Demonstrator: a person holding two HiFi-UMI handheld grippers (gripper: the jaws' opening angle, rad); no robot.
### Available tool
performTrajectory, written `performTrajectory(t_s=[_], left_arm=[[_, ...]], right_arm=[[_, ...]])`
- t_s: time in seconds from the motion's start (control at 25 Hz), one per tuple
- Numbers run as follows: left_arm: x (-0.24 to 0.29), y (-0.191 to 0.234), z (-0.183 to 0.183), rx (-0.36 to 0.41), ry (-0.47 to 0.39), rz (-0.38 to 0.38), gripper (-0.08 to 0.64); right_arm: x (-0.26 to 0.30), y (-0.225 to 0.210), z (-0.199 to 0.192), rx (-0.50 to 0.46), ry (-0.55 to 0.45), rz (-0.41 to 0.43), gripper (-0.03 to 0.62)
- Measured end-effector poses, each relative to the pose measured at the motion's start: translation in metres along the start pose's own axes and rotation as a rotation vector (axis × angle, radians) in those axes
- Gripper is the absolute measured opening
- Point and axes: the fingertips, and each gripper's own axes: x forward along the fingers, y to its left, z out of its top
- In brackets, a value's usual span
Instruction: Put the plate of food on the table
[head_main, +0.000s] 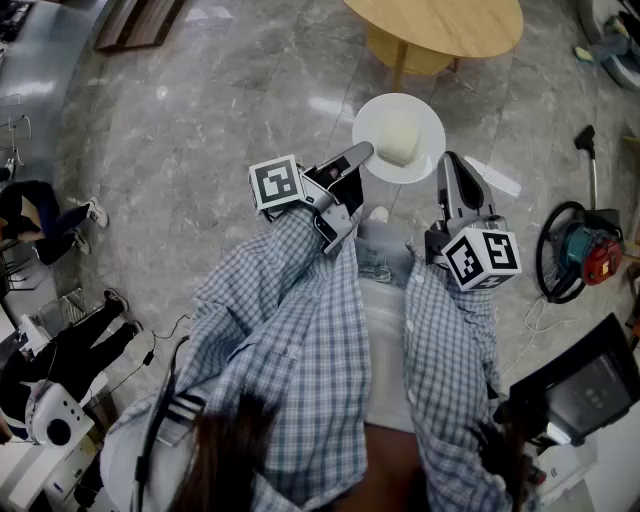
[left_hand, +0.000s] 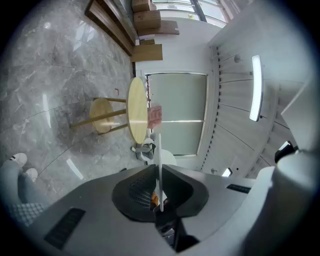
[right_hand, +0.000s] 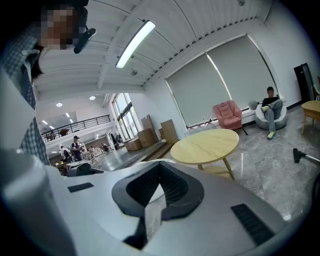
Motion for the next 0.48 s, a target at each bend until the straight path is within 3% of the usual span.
performTrajectory(t_s=[0.48], left_arm=[[-0.0015,-0.0022,-0.0033,-0.004,-0.009,-0.007,0.028]], right_arm=[[-0.0023,0.0079,-0.0006,-0.036,0.008,0.035,0.008]])
